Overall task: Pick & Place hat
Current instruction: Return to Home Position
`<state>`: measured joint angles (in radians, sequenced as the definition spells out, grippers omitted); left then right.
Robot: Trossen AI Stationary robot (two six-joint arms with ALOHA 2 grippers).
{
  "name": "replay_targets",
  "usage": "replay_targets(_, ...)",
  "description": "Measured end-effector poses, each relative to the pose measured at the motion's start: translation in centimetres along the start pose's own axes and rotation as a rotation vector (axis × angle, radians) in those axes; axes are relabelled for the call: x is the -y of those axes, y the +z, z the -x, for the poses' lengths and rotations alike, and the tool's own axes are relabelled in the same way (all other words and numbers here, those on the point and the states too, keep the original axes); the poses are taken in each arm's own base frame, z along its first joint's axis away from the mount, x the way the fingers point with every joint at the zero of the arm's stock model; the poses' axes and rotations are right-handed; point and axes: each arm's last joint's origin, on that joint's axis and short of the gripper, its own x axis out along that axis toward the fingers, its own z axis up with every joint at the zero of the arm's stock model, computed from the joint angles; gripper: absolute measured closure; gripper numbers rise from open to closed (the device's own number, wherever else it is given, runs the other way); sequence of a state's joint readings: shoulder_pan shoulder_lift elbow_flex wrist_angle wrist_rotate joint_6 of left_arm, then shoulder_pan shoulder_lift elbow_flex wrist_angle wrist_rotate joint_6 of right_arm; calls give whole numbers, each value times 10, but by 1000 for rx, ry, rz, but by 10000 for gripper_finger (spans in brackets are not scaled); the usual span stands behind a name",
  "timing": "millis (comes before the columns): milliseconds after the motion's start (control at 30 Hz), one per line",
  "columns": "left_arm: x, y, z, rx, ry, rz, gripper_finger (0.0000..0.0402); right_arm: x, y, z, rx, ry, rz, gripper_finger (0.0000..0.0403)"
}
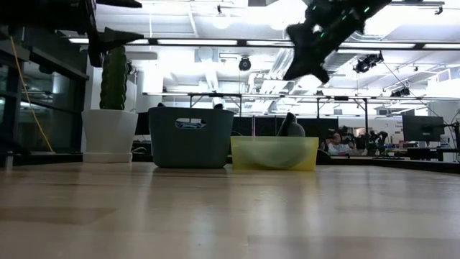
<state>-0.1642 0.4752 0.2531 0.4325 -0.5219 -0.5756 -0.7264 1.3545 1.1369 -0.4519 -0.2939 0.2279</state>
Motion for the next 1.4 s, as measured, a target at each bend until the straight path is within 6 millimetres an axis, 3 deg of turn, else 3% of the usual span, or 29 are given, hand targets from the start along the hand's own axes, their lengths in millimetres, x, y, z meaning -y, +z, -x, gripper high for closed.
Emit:
replay_targets(133, -3, 0, 6, -17, -20, -20, 175, -15, -25, 32, 53, 18, 52, 403)
replay_targets(333, -26, -20, 19, 21, -41, 31, 203, -19, -84, 69, 139, 16, -54, 403)
replay_targets(533, -38, -34, 24, 20, -36, 41, 228, -22, -123, 94, 223, 61, -130, 403)
replay_targets(700, -41, -37, 24, 11, 2, -41, 260, -30, -137, 105, 250, 152, -140, 403)
replay_targets(967, -49, -46, 26, -89, 67, -221, 336, -51, -141, 113, 287, 328, -60, 403)
replay_targets(1167, -51, -44, 30, -75, 84, -244, 389, -63, -144, 116, 337, 317, -41, 403)
replay_targets(1400, -57, -43, 40, -97, 100, -302, 401, -78, -151, 117, 307, 390, -22, 403)
